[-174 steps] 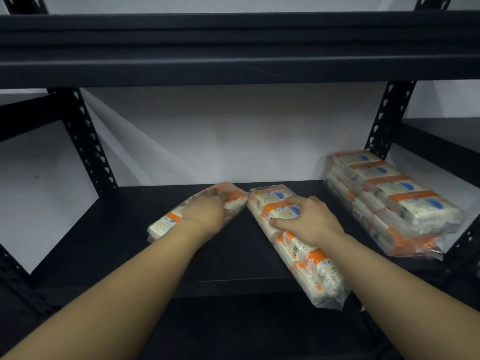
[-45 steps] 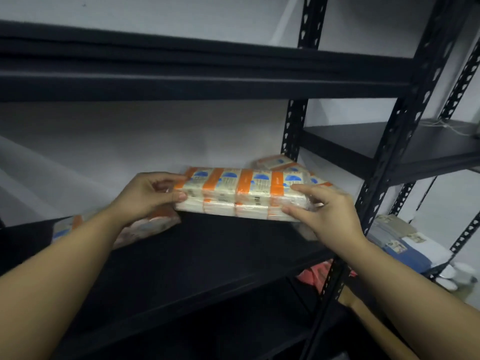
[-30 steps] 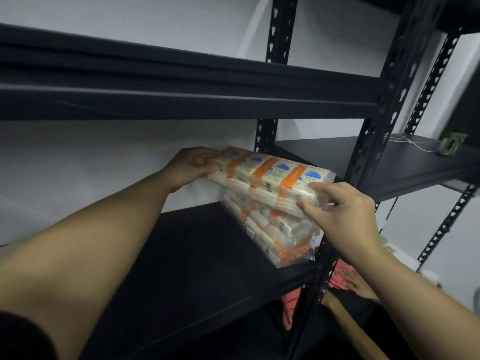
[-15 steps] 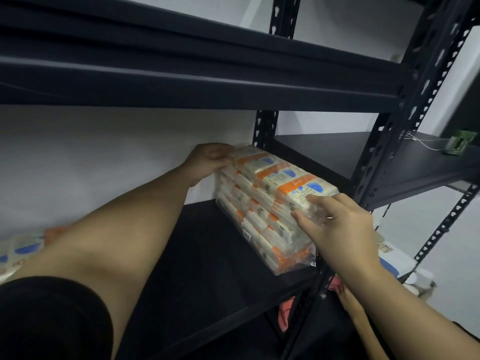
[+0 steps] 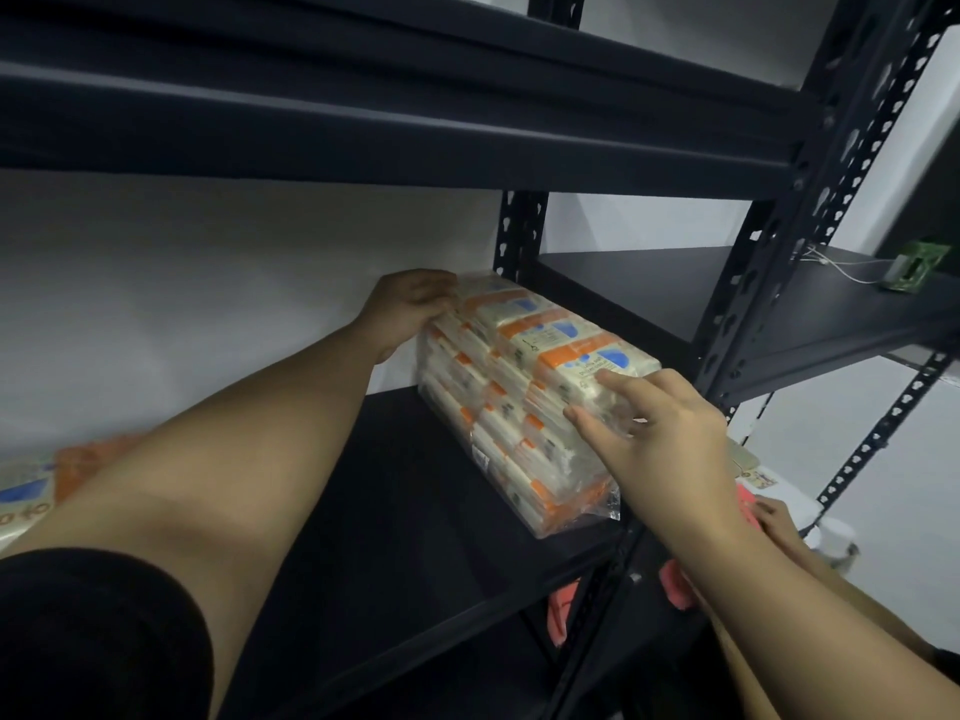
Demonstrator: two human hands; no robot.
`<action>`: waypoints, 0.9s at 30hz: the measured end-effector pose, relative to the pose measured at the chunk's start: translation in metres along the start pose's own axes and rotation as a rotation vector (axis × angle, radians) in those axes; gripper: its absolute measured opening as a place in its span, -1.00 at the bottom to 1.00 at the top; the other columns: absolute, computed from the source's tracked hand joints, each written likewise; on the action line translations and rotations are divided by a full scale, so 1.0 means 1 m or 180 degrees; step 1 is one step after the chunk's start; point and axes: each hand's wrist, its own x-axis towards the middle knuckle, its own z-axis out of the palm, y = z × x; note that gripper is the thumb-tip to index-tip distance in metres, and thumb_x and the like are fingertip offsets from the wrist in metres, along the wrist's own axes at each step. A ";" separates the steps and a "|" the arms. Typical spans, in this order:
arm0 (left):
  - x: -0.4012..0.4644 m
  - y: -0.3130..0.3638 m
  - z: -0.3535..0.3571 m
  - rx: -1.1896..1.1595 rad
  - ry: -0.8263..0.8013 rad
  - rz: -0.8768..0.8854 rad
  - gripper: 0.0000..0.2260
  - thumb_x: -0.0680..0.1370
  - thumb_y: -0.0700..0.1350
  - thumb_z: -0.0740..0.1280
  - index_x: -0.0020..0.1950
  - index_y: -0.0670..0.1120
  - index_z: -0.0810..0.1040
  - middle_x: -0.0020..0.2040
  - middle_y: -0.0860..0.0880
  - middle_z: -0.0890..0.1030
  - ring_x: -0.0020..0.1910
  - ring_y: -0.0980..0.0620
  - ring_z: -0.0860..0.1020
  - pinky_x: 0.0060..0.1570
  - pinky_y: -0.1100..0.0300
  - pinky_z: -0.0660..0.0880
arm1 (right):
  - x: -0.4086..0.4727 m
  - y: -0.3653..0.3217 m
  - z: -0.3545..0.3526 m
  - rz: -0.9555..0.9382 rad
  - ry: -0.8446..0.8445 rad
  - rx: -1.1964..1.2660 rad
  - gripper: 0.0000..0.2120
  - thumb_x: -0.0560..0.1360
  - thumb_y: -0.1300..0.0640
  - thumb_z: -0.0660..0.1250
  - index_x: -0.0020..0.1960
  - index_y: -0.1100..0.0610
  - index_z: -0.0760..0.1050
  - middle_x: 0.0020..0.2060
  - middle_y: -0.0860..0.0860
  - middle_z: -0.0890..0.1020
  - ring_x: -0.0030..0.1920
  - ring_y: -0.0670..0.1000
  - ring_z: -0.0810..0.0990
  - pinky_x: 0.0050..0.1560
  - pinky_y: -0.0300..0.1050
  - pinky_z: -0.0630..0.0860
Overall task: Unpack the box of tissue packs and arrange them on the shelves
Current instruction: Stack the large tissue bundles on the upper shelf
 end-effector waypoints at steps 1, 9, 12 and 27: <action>0.000 0.000 0.000 0.0006 0.0004 -0.0015 -0.69 0.53 -0.29 0.50 0.26 -0.11 0.66 0.11 0.04 0.72 0.12 0.08 0.69 0.22 0.15 0.59 | 0.001 0.000 0.000 0.0016 -0.0014 -0.0011 -0.56 0.43 -0.06 0.60 0.22 0.13 0.71 -0.06 -0.05 0.60 -0.12 -0.06 0.60 -0.03 0.00 0.69; -0.005 -0.013 -0.002 -0.0187 0.0007 -0.0233 -0.62 0.55 -0.24 0.50 0.35 -0.03 0.59 0.19 0.05 0.68 0.20 0.10 0.65 0.29 0.10 0.56 | -0.013 -0.001 -0.004 0.0413 -0.0401 0.0203 -0.38 0.45 -0.23 0.47 0.45 -0.05 0.49 0.12 -0.13 0.53 -0.04 -0.11 0.59 0.04 0.00 0.67; -0.010 -0.021 0.001 -0.0041 0.0199 -0.0301 -0.64 0.57 -0.11 0.49 0.36 -0.04 0.59 0.19 0.04 0.69 0.19 0.08 0.66 0.31 0.04 0.56 | -0.025 -0.001 -0.006 0.0679 -0.0440 0.0404 -0.24 0.42 -0.20 0.55 0.50 -0.07 0.30 0.24 -0.16 0.46 0.06 -0.16 0.56 0.04 -0.09 0.64; -0.051 -0.040 0.023 0.0304 0.0148 -0.0751 -0.61 0.63 0.24 0.28 0.34 0.05 0.58 0.19 0.09 0.66 0.18 0.09 0.63 0.29 0.03 0.54 | -0.092 0.006 0.019 0.1268 -0.0506 0.0665 -0.66 0.41 -0.15 0.59 0.07 -0.21 0.51 0.01 -0.26 0.57 0.08 -0.24 0.57 0.09 -0.19 0.57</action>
